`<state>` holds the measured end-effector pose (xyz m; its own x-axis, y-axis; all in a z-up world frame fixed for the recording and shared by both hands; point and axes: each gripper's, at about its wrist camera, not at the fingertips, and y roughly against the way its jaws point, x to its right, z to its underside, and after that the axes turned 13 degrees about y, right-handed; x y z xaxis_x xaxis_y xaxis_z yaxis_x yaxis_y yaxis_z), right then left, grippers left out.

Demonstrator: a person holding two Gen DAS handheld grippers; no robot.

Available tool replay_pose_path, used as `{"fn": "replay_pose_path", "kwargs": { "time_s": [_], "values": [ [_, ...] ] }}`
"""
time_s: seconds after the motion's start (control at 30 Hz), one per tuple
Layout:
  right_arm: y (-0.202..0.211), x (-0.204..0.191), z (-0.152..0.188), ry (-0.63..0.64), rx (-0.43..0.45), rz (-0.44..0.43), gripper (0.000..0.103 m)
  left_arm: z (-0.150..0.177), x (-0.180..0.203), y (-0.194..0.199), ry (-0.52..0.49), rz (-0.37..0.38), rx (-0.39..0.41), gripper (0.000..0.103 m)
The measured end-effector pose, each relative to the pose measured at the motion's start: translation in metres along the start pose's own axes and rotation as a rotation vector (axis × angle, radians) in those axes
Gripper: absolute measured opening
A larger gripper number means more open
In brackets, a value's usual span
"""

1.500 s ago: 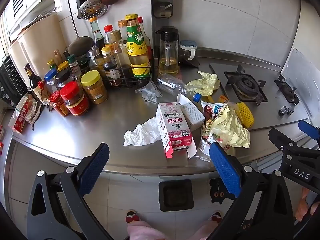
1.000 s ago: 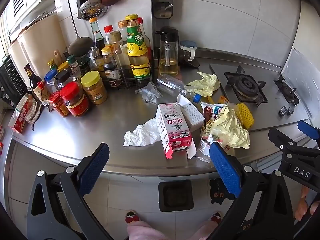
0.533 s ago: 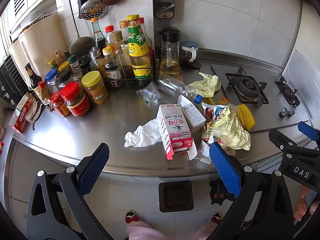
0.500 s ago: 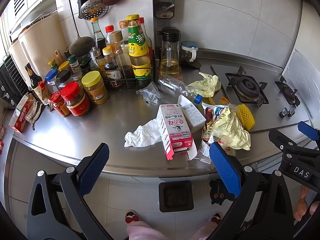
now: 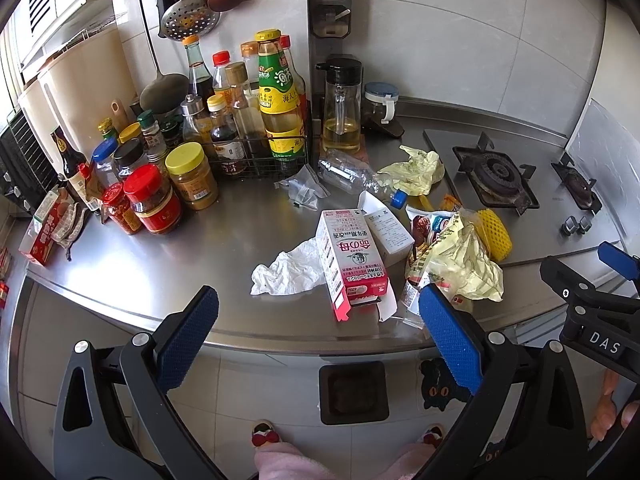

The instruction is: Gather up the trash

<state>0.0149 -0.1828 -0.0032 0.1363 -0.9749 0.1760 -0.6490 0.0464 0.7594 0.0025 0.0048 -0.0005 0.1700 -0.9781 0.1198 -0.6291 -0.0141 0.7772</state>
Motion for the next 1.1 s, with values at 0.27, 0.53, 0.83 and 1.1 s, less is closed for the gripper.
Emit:
{"fn": "replay_pose_path", "kwargs": {
  "time_s": [0.27,0.53,0.83,1.1],
  "values": [
    [0.0017,-0.0001,-0.0001,0.001,-0.001,0.002,0.100,-0.0005,0.0004,0.0001,0.000,-0.001,-0.001,0.095],
    [-0.0004,-0.0007,-0.0018,0.002,0.001,0.001,0.100,-0.0014,-0.0008,-0.0001,-0.002,-0.003,0.001,0.095],
    [0.0011,0.0021,-0.0029,0.003,0.003,0.003,0.100,-0.0057,-0.0046,0.0015,0.002,-0.002,0.001,0.095],
    [0.0007,0.0018,-0.0021,0.003,0.003,0.003,0.100,-0.0050,-0.0046,0.0042,0.003,-0.005,0.002,0.095]
  ]
}}
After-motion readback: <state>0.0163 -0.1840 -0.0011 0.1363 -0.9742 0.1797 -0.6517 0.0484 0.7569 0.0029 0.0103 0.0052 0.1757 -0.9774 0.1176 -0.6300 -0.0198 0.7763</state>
